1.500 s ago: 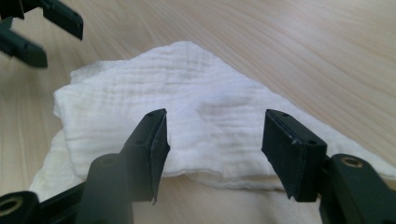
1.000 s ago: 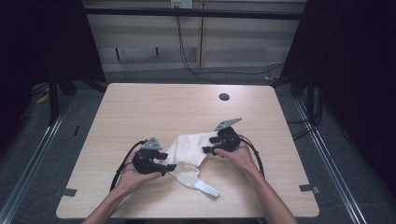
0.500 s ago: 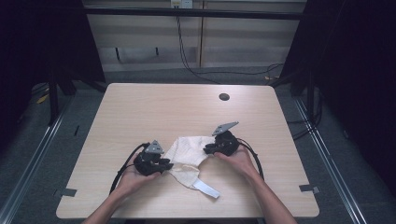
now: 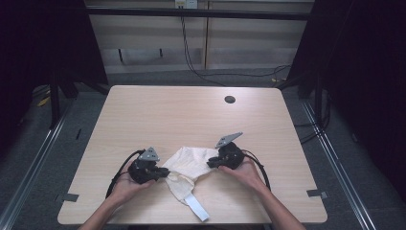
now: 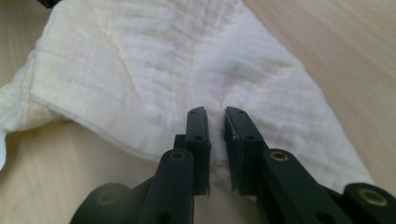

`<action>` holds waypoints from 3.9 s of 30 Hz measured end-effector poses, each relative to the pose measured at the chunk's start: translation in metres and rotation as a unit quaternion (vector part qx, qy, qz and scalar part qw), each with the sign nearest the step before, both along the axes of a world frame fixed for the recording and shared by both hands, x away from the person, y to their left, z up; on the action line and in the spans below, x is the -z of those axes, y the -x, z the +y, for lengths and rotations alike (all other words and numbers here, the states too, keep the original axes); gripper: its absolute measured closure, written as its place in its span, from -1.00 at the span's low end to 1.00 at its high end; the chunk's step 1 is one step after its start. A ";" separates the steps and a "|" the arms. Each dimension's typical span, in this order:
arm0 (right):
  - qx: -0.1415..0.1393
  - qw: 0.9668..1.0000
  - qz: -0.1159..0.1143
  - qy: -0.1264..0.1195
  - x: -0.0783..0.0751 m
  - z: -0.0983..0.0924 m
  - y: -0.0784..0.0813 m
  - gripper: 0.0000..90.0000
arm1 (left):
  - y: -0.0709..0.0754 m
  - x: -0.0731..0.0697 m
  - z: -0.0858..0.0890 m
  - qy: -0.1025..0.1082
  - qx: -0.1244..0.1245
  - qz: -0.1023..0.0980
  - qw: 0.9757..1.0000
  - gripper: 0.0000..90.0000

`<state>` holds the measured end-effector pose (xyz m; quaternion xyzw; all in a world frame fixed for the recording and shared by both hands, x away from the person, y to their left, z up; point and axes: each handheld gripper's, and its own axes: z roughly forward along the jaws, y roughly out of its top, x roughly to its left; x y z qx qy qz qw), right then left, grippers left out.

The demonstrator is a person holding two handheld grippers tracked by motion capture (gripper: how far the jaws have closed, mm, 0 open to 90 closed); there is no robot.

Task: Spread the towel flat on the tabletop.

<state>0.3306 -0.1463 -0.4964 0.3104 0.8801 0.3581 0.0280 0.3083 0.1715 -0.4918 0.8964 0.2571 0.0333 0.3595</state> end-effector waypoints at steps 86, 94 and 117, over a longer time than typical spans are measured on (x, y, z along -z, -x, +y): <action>0.047 0.994 -0.059 -0.075 -0.032 -0.069 0.071 0.18 | 0.004 -0.048 -0.009 0.102 0.019 -0.033 0.994 0.94; 0.035 0.996 -0.059 -0.055 -0.024 -0.070 0.091 0.12 | -0.001 -0.041 -0.005 0.097 0.008 -0.026 0.995 0.93; 0.071 0.994 -0.085 -0.016 -0.009 -0.072 0.085 0.55 | -0.008 -0.028 -0.006 0.094 0.001 -0.005 0.996 0.90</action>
